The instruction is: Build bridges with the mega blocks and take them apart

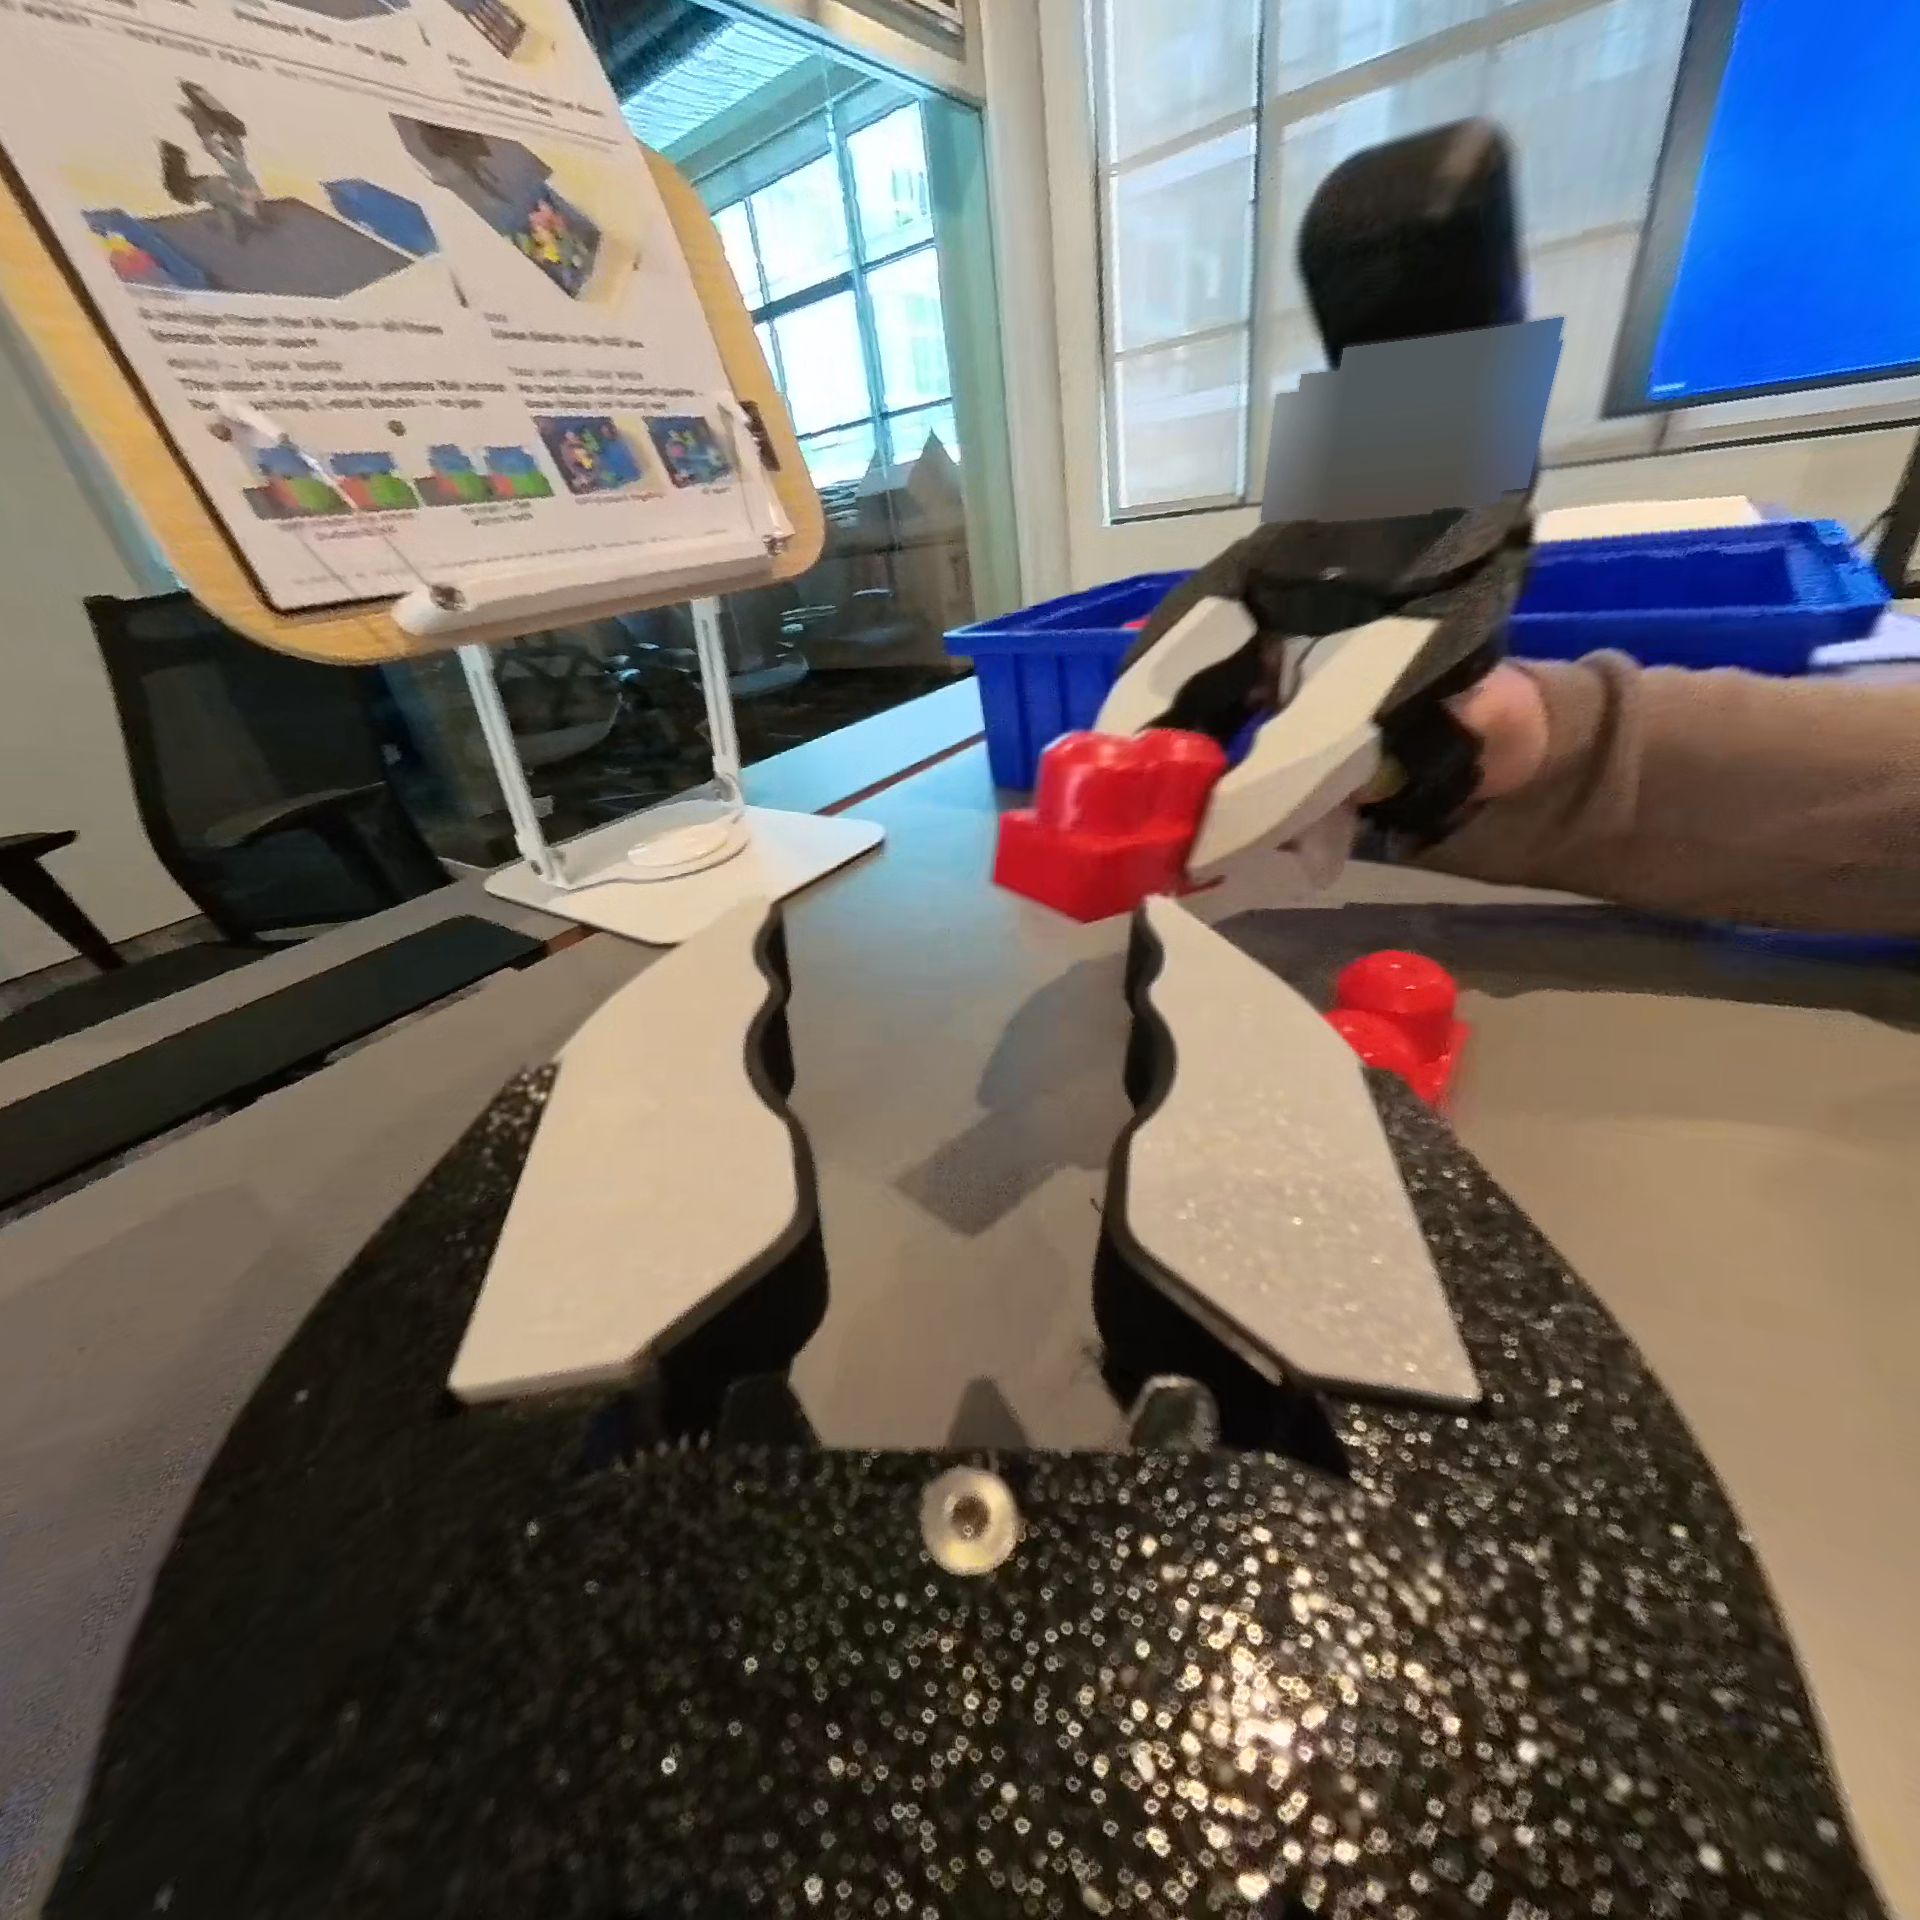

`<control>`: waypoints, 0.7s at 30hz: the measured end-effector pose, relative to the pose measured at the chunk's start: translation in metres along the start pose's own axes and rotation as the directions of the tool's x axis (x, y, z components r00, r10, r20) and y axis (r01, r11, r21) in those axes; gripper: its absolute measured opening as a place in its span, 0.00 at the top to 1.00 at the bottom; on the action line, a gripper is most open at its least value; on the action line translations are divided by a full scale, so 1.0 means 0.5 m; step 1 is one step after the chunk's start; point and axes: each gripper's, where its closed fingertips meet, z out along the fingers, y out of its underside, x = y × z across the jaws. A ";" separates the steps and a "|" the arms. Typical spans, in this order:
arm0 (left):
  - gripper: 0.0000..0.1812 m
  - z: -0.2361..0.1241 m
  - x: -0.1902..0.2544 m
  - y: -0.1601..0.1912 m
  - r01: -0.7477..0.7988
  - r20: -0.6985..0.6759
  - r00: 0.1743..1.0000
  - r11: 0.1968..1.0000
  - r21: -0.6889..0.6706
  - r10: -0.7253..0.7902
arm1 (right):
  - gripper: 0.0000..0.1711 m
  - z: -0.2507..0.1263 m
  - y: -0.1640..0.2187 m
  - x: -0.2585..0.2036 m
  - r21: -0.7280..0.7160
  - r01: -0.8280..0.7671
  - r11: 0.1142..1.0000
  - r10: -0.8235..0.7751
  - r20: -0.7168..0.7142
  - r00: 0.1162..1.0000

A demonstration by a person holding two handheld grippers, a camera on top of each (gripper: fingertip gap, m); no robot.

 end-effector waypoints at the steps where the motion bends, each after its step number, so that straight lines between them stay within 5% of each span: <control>1: 0.68 0.001 0.008 -0.006 -0.004 -0.022 1.000 1.000 0.009 0.004 | 0.80 -0.013 -0.003 -0.021 -0.036 0.017 0.999 -0.017 0.001 1.000; 12: 0.69 0.019 0.082 -0.008 -0.034 -0.182 0.983 0.998 -0.043 0.026 | 0.80 -0.008 0.029 -0.097 -0.188 0.001 0.982 0.021 0.118 0.993; 21: 0.81 0.032 0.145 0.025 -0.065 -0.298 0.954 0.990 -0.129 0.024 | 0.80 0.005 0.067 -0.108 -0.281 0.041 0.959 0.002 0.150 0.989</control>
